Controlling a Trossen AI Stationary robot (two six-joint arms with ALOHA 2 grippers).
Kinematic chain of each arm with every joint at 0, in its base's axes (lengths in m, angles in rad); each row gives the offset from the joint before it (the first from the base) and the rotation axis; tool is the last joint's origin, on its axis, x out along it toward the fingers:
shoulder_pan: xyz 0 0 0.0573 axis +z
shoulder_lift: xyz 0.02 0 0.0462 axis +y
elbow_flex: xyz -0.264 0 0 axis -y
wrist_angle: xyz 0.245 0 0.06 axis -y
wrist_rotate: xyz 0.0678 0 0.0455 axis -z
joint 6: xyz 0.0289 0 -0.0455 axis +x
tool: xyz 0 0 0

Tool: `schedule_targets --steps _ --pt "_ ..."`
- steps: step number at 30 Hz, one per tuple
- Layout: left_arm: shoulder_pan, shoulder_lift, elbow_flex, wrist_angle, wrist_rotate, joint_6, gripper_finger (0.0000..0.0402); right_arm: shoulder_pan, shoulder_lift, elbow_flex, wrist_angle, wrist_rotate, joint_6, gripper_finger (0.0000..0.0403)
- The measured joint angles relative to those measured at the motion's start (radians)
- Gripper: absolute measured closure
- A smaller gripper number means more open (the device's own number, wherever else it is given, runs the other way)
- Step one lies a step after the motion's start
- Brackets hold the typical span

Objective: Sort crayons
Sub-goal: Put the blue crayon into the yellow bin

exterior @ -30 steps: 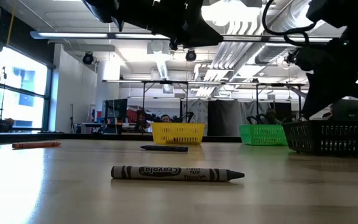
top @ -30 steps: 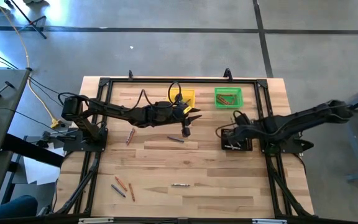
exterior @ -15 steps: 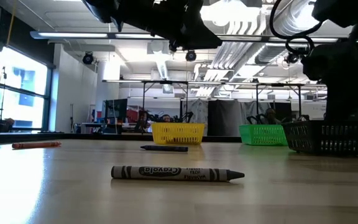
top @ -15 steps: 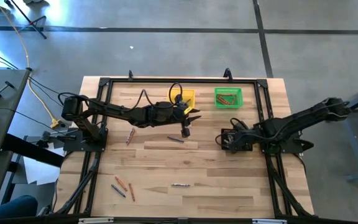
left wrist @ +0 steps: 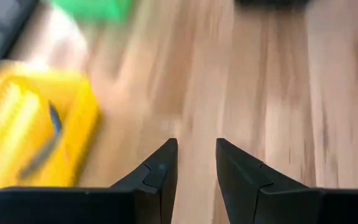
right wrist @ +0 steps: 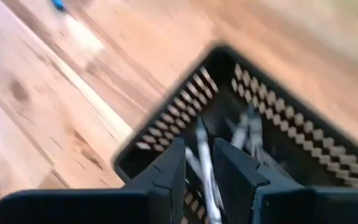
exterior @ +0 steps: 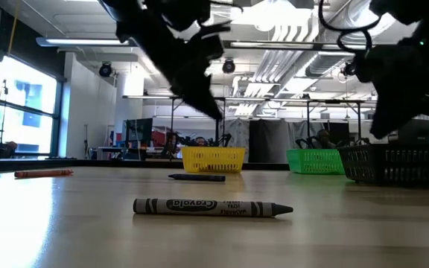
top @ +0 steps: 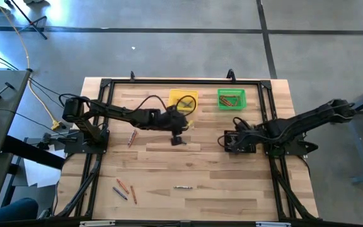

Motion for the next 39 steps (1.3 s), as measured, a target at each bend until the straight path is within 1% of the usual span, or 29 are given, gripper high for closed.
schedule_targets --steps 2,5,7,10,13,19,22,27,33,39 --pt "0.000 0.000 0.000 -0.081 0.033 0.002 0.0307 -0.010 0.000 0.031 0.016 0.026 -0.067 0.0325" --pt "-0.003 0.005 0.000 -0.201 0.101 0.052 0.0307 -0.025 0.000 0.076 0.065 0.067 -0.190 0.0324" --pt "-0.004 0.008 -0.001 -0.261 0.107 0.089 0.0307 -0.031 0.000 0.098 0.090 0.091 -0.270 0.0324" --pt "-0.003 0.008 -0.001 -0.249 0.109 0.135 0.0307 -0.041 0.000 0.120 0.124 0.121 -0.363 0.0324" --pt "0.000 0.008 -0.001 -0.214 0.147 0.139 0.0307 -0.052 0.000 0.121 0.143 0.137 -0.411 0.0324" --pt "-0.009 0.023 0.000 -0.197 0.232 0.084 0.0307 -0.060 0.000 0.118 0.128 0.137 -0.419 0.0324" --pt "-0.023 0.061 0.000 -0.197 0.234 0.078 0.0307 -0.060 0.000 0.117 0.127 0.138 -0.420 0.0324" --pt "-0.030 0.124 0.000 -0.153 0.229 0.111 0.0307 -0.060 0.001 0.117 0.129 0.138 -0.443 0.0324" --pt "-0.009 0.179 0.000 -0.128 0.220 0.130 0.0307 -0.060 0.001 0.116 0.135 0.139 -0.445 0.0324" --pt "0.011 0.221 0.006 -0.125 0.234 0.129 0.0310 -0.060 0.001 0.116 0.135 0.140 -0.445 0.0324"
